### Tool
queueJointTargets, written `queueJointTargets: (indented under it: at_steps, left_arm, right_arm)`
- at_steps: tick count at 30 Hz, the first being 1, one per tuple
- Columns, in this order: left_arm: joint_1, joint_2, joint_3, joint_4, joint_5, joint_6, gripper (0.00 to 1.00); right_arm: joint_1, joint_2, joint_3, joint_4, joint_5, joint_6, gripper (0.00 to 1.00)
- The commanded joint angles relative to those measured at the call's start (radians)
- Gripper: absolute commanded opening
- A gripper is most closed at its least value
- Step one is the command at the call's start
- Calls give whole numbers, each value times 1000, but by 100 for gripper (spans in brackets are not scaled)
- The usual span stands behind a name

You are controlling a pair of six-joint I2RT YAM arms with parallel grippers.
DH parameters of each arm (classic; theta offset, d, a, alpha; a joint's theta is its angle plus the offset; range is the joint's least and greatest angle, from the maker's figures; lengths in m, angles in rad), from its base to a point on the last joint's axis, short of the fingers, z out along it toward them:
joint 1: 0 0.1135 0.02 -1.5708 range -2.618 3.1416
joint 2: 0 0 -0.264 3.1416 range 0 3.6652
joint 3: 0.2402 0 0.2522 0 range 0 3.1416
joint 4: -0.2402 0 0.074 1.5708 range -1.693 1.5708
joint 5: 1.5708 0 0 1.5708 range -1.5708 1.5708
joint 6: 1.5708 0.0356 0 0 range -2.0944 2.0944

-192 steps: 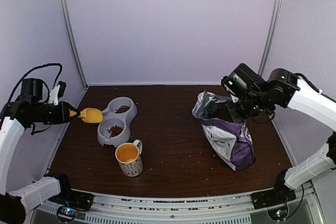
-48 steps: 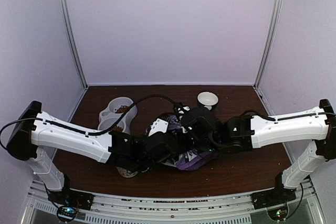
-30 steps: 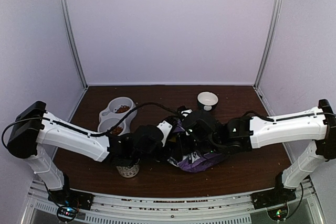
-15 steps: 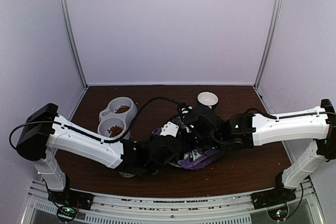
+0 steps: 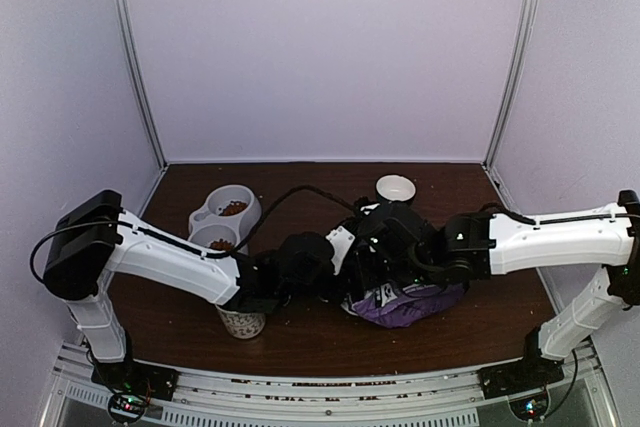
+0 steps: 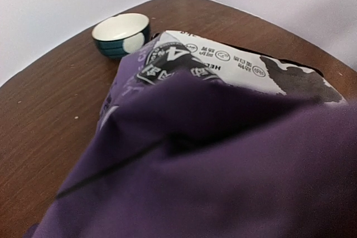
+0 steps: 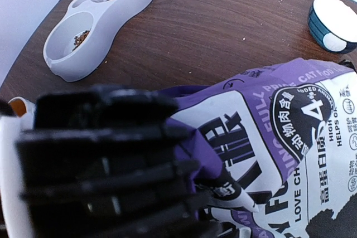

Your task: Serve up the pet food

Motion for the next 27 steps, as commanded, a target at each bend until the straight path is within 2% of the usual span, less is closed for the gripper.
queueJointTargets:
  at_steps: [1,18,27]
  left_arm:
    - [-12,58,27,58,455,29,0]
    - [22,-88,-88,136,720,-123,0]
    - [49,-227,-137,92,831,-240,0]
  right_arm:
    - [42,-78,24,245,-191,2,0]
    - [24,-179,-34,183,-162,11,0]
    - [20,-249,-93,148,-117,33,0]
